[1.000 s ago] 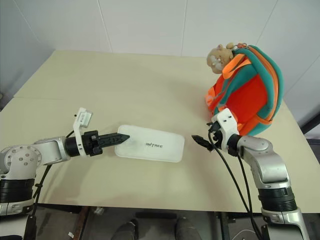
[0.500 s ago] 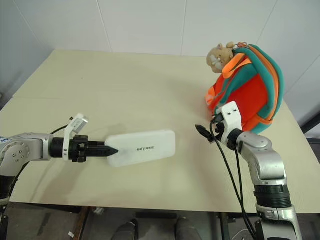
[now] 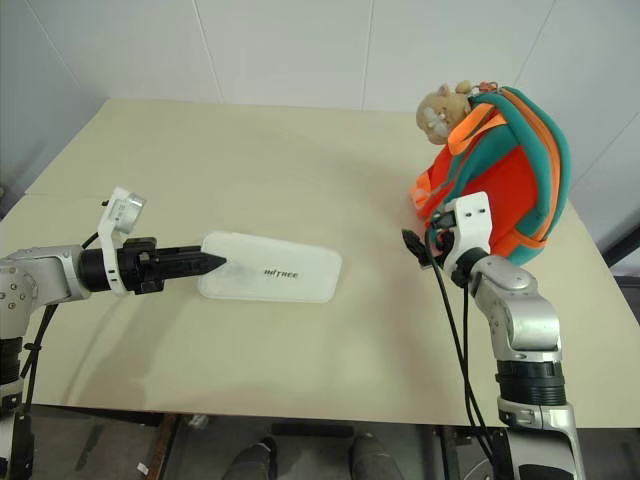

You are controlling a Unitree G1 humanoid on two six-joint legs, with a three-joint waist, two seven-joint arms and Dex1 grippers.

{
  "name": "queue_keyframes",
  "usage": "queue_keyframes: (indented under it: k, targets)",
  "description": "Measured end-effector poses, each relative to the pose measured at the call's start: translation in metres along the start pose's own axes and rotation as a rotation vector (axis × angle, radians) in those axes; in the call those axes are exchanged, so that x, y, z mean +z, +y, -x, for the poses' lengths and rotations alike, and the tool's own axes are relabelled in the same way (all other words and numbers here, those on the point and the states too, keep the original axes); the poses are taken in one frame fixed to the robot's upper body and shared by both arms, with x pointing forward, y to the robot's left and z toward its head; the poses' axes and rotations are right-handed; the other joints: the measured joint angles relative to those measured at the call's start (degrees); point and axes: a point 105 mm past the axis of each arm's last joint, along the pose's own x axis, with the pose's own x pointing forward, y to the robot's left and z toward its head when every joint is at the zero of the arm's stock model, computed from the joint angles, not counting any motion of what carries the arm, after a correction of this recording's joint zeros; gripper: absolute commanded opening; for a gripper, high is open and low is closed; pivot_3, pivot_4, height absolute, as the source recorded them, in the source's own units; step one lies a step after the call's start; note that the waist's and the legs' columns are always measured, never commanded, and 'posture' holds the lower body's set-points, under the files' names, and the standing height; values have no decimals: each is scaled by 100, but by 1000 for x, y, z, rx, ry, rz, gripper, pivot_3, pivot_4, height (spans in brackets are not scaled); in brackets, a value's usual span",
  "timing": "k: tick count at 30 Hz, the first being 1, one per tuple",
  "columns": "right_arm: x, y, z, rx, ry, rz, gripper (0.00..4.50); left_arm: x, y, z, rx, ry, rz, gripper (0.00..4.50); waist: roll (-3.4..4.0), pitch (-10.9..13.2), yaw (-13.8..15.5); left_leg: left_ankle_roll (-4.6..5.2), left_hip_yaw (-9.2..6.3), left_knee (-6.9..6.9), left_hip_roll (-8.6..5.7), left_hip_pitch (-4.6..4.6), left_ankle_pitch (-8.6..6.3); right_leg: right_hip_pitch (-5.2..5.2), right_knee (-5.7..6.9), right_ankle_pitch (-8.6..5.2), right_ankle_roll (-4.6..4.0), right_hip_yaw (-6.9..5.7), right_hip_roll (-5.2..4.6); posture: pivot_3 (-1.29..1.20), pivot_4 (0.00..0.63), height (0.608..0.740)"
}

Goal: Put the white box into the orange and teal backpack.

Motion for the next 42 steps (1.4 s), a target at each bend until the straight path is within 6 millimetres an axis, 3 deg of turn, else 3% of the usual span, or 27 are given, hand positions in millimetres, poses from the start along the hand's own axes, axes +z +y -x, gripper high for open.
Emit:
queue_keyframes:
  k: [14,16,20,24,27,38,42]
  targets:
    - [12,-20,5,-124,-61,-35,4500,9,2,7,1,-71,5,1764,0,0,3,-2,0,15,0,0,1,-4,26,-1,-1,0,1,0,150,740]
    - [16,-20,8,-129,-83,-45,4500,9,3,7,5,-76,3,1764,0,0,3,-2,0,14,0,0,1,-6,29,-2,-2,0,1,0,150,740]
    - [21,-8,16,-75,-105,-56,4500,11,4,7,7,-80,-11,1264,0,0,3,-2,0,12,0,0,1,-8,33,-6,-4,0,2,0,150,740]
    - [9,5,24,-2,-62,-88,4500,13,7,8,15,-86,-27,1264,1,0,-3,-2,0,15,0,1,2,-9,38,-8,-5,1,2,0,150,740]
    - [13,9,27,22,-67,-85,4500,13,8,8,14,-87,-35,1264,1,0,-5,-4,-1,16,0,2,3,-12,46,-8,-6,0,3,0,150,740]
    - [29,-3,27,-25,-116,-59,4500,15,9,5,9,-59,-120,1264,1,0,1,-4,0,17,0,2,3,-12,47,-9,-6,1,4,0,150,740]
    - [24,-10,25,-63,-101,-57,4500,14,9,4,7,-41,-137,1264,0,0,4,-4,0,18,0,2,3,-12,48,-9,-6,1,3,0,150,740]
